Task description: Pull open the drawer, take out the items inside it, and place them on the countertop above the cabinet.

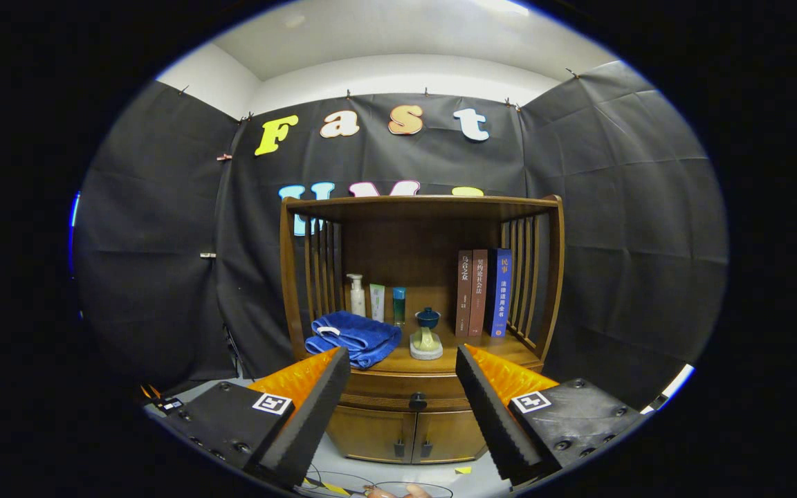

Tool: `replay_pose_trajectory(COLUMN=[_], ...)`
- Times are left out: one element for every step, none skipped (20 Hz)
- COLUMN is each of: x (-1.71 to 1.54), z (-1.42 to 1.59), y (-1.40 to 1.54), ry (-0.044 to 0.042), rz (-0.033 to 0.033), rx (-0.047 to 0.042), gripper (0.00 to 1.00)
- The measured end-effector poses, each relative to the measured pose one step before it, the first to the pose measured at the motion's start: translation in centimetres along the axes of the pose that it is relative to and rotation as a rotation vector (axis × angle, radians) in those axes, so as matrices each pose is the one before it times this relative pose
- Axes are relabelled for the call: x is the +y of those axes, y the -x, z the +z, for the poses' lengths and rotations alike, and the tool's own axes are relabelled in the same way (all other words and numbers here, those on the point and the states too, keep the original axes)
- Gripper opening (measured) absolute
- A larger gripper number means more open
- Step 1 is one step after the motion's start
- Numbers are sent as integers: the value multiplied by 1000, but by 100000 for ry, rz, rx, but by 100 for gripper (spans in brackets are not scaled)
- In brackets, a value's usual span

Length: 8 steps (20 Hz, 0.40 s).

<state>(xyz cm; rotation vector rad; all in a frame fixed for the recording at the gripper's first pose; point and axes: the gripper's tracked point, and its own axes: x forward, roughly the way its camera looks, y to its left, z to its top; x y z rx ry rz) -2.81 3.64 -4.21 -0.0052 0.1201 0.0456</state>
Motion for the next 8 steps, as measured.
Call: replay_pose_trajectory(x=[79, 7, 26, -25, -23, -30, -35, -60], z=[21, 33, 52, 56, -51, -7, -58, -15], y=[-2, 67, 67, 8, -49, 47, -48, 20], ry=[80, 84, 101, 77, 16, -131, -53, 0], rz=[100, 21, 16, -16, -66, -48, -98, -58], rx=[-37, -122, -102, -54, -35, 41, 68, 99], gripper=[100, 100, 100, 100, 100, 100, 100, 100])
